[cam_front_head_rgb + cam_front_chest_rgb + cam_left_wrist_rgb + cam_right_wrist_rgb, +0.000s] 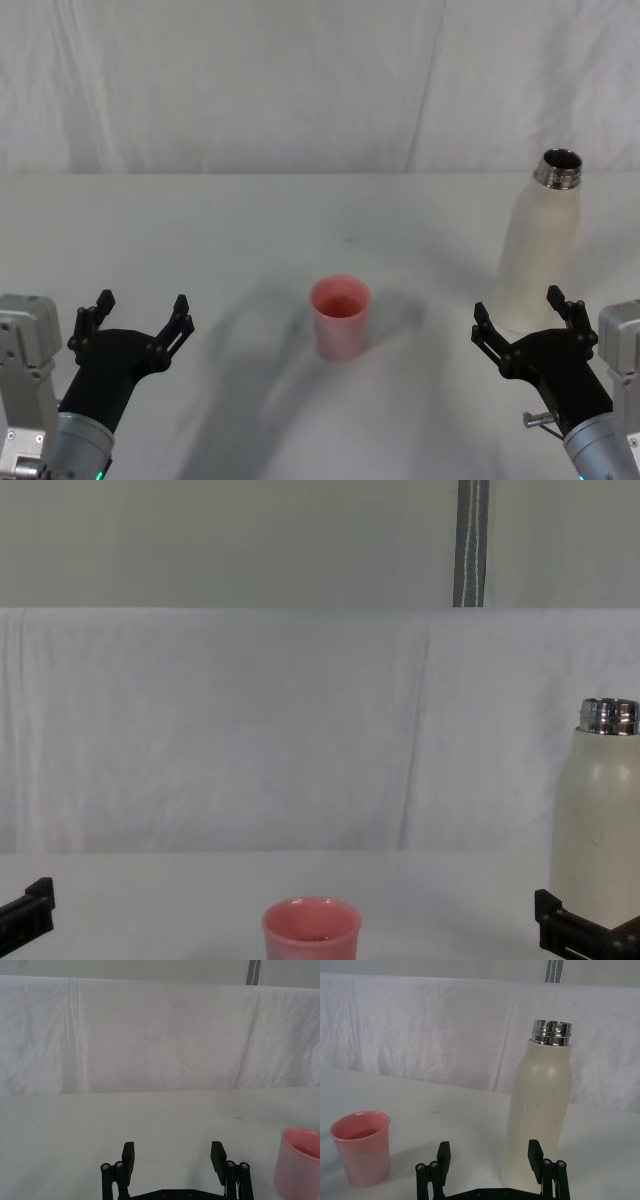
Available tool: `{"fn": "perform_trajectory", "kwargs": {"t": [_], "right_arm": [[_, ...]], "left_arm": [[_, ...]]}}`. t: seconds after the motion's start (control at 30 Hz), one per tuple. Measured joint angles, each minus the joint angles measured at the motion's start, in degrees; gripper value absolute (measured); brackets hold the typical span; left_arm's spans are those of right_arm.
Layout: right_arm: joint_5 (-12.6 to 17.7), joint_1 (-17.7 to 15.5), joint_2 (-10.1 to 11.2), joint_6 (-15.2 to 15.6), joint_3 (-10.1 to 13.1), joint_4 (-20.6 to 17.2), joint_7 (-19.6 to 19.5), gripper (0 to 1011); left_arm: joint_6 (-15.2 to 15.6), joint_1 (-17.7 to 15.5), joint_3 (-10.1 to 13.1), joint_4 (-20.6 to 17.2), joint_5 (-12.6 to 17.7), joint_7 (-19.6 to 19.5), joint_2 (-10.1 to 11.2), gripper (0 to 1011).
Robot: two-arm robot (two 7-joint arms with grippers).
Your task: Grasp the thermos with one hand and pour water into the cup lid.
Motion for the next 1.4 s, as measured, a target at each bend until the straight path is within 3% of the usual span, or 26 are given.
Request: {"fn": "perform_trajectory", "kwargs": {"t": [1.4], "right_arm": [[0.0,0.0,0.0,0.0,0.0,0.0,0.0,1002]], "left_arm": [[0.0,0.0,0.0,0.0,0.0,0.0,0.0,1001]]}}
